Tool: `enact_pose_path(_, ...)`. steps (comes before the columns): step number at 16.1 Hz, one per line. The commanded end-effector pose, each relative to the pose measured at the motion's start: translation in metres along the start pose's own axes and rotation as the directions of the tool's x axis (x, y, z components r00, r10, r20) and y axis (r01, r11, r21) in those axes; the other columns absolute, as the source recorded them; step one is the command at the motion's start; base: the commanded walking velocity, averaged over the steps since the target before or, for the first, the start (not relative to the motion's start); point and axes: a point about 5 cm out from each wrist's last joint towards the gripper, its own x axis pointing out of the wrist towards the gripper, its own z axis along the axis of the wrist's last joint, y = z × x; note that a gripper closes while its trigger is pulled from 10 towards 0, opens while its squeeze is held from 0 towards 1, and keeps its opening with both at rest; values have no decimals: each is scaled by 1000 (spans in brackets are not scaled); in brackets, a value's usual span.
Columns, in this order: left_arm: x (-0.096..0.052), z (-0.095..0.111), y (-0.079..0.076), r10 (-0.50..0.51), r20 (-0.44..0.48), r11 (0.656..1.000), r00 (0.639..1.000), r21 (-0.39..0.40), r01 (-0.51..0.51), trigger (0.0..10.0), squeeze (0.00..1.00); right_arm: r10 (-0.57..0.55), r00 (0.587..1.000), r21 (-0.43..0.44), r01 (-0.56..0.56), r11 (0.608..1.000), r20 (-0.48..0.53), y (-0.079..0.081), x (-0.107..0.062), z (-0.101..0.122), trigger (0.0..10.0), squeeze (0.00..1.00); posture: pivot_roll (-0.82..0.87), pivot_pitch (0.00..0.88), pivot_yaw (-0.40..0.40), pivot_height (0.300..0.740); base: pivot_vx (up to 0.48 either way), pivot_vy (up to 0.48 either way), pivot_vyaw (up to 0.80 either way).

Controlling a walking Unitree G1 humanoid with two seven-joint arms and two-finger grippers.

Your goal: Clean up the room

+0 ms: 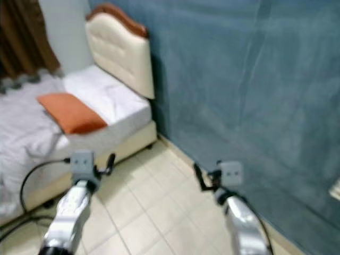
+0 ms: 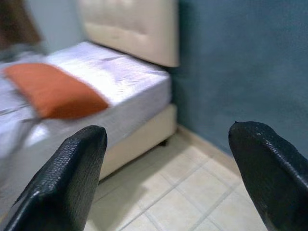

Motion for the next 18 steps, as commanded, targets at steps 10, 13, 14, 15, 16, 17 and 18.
enact_pose_path(10, 2, 6, 5, 28, 46, 999, 999, -47, -26, 10000, 0, 139, 990, 6, -139, 990, 10, 20, 5, -2, 10000, 1000, -106, 24, 50, 740, 207, -70, 561)
enact_pose_path(13, 3, 5, 4, 32, 44, 998, 999, -54, -30, 10000, 0, 137, 991, 1, -137, 991, 10, 19, 6, -1, 10000, 1000, -107, 24, 51, 740, 472, 0, 523)
enact_pose_path(14, 4, 4, 6, 41, 35, 997, 999, -67, -39, 10000, 0, 72, 997, 0, -72, 997, -2, 14, 9, -2, 10000, 1000, -107, 27, 50, 740, 469, 0, 0)
enact_pose_path(15, 4, 4, 7, 42, 34, 997, 999, -68, -39, 10000, 0, 55, 998, 8, -55, 998, 10, 12, 9, 0, 10000, 1000, -107, 27, 50, 740, 469, 0, 0)
enact_pose_path(16, 5, 5, 7, 35, 39, 998, 999, -62, -32, 10000, 0, -7, 998, -1, 7, 1000, 68, 5, 9, 7, 10000, 1000, -105, 30, 49, 740, 469, 0, 625)
enact_pose_path(17, 6, 7, 7, 24, 52, 998, 998, -60, -21, 10000, 0, -36, 990, -13, 38, 999, 135, 3, 9, 16, 10000, 1000, -104, 32, 50, 740, 469, 0, 613)
enact_pose_path(18, 8, 12, 6, 10, 79, 999, 997, -49, -6, 10000, 0, -48, 978, -32, 56, 998, 205, 3, 9, 27, 10000, 1000, -103, 33, 51, 740, 469, 0, 581)
